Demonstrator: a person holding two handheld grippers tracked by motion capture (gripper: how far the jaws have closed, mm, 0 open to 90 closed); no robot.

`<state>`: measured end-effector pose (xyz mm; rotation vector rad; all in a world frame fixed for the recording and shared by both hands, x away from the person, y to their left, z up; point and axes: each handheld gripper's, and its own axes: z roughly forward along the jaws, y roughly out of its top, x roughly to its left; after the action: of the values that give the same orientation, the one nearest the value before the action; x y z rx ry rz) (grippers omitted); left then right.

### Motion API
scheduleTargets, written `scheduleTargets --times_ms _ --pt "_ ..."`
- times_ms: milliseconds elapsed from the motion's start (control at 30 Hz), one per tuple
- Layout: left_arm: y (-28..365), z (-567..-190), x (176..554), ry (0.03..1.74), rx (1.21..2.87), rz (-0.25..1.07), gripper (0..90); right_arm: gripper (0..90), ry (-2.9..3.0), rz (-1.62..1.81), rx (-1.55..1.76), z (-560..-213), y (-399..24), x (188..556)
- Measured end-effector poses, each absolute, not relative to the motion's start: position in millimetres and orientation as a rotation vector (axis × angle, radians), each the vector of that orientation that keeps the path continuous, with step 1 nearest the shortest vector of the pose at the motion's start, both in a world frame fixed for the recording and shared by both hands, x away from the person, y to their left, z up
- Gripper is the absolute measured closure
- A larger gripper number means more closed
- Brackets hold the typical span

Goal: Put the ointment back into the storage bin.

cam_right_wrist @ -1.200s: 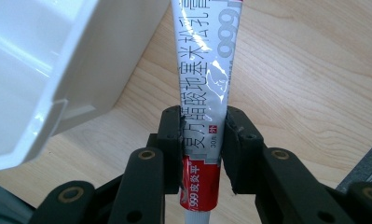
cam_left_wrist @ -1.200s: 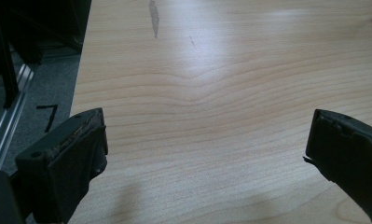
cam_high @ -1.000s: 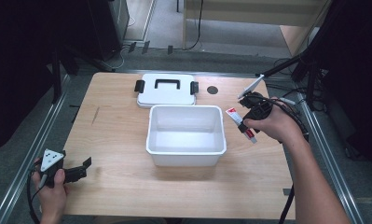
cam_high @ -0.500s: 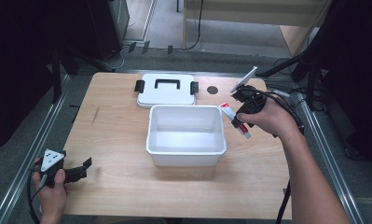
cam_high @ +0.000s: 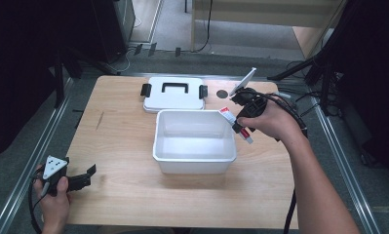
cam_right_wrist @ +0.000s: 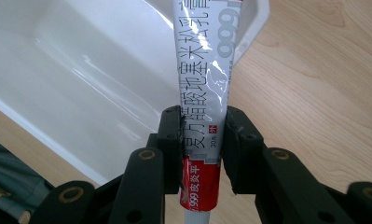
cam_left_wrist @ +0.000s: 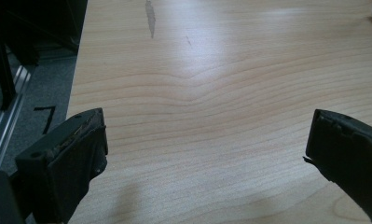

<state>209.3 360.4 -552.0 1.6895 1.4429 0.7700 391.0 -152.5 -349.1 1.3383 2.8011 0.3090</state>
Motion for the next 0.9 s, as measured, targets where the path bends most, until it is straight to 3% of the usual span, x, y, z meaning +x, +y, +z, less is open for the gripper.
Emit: scheduleTargets --times_ms 900 --pt "360 -552 209 1.441 1.691 0.761 0.0 71.4 2.878 0.314 1.256 -367 -106 397"
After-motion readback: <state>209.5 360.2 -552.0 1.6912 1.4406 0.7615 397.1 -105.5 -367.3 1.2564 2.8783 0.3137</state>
